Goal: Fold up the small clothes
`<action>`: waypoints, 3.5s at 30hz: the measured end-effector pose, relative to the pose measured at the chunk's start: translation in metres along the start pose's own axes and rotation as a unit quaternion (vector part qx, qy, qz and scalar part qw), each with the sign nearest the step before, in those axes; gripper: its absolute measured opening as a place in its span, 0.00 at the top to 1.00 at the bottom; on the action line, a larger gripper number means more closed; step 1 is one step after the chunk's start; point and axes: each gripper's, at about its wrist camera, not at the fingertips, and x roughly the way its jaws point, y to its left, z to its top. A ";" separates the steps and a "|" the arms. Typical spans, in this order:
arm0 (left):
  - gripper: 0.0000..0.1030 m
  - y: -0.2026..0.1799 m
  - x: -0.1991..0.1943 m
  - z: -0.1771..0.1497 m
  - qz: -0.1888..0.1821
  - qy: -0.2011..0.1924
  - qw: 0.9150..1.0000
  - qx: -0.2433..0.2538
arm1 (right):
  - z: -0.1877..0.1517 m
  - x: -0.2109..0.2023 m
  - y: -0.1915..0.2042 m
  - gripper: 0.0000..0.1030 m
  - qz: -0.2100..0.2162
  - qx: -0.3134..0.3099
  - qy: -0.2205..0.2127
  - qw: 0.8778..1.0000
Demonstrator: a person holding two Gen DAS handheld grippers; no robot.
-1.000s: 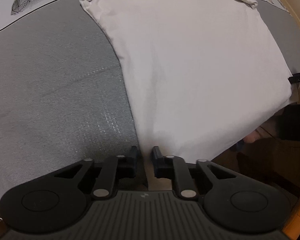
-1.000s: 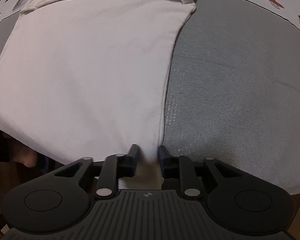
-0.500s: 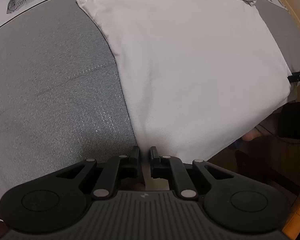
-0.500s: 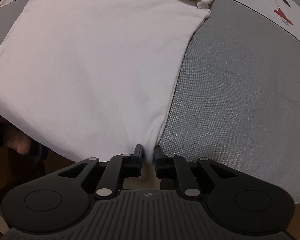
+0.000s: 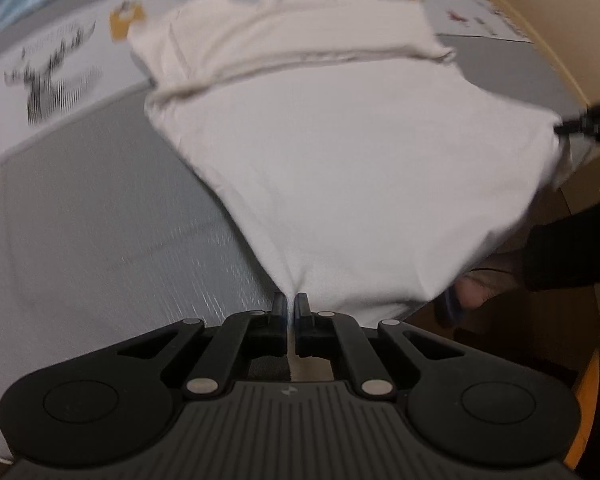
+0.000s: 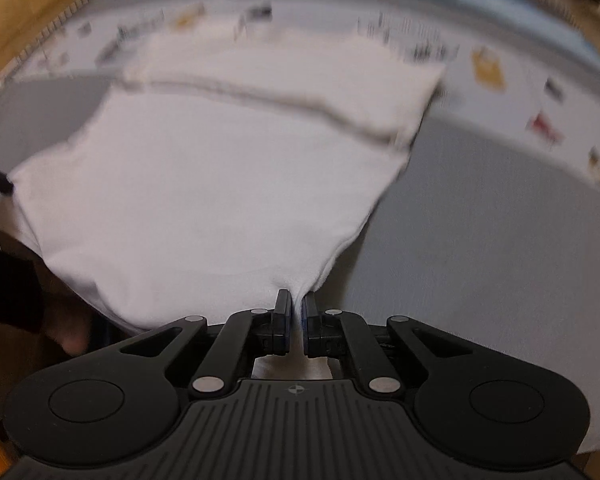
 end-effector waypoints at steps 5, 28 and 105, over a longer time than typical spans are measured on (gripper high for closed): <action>0.98 -0.017 -0.063 -0.013 -0.017 -0.079 0.997 -0.006 | -0.003 -0.073 -0.004 0.96 0.022 -0.003 -0.076 0.997; 0.97 0.080 -0.006 0.068 0.018 -0.098 0.986 -0.133 | 0.074 -0.007 -0.058 0.96 -0.015 0.090 -0.109 0.990; 0.76 0.050 0.105 0.137 0.085 -0.096 0.986 0.103 | 0.105 0.158 -0.044 0.55 -0.059 -0.116 -0.093 0.987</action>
